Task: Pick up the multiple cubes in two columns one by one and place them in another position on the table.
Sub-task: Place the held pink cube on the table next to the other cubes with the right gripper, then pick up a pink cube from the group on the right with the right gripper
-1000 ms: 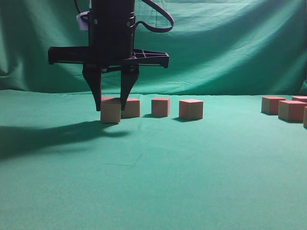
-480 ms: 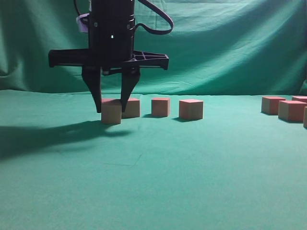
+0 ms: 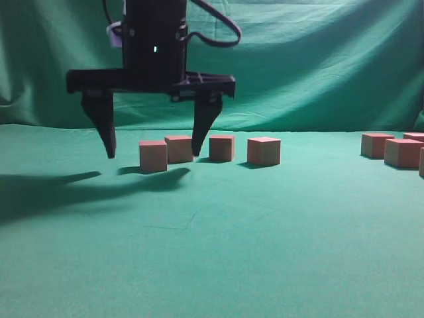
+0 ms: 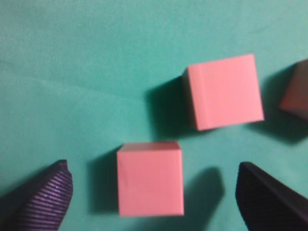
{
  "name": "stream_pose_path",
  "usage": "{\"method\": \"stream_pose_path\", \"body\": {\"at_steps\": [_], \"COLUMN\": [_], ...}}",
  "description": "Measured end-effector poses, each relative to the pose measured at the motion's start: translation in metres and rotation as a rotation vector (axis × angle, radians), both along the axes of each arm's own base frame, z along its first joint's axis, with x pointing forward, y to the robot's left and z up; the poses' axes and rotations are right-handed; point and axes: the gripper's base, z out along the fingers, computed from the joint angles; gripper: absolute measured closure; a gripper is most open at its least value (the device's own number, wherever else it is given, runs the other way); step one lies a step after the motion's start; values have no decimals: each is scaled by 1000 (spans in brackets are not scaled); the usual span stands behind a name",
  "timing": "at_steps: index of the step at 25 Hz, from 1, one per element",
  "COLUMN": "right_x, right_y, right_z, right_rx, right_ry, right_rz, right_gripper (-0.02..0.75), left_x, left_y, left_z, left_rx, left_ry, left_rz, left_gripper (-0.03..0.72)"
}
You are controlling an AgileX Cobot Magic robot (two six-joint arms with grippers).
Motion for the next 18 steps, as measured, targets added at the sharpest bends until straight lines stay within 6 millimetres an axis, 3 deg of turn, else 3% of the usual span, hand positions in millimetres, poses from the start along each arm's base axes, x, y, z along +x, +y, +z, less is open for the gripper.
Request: {"method": "stream_pose_path", "body": {"at_steps": [1, 3, 9, 10, 12, 18], "right_x": [-1, -4, -20, -24, -32, -46], "right_y": [-2, -6, -34, -42, -55, -78], "right_z": [6, 24, 104, 118, 142, 189], "right_rx": [-3, -4, -45, -64, -84, -97], "right_ry": [0, -15, -98, -108, -134, -238], "right_rz": [0, 20, 108, 118, 127, 223], "right_gripper": [87, 102, 102, 154, 156, 156], "left_x": [0, 0, 0, 0, 0, 0], "left_y": [0, 0, 0, 0, 0, 0], "left_z": [0, 0, 0, 0, 0, 0], "left_rx": [0, 0, 0, 0, 0, 0], "left_ry": [0, 0, 0, 0, 0, 0], "left_rz": [0, 0, 0, 0, 0, 0], "left_gripper": [688, 688, 688, 688, 688, 688]}}
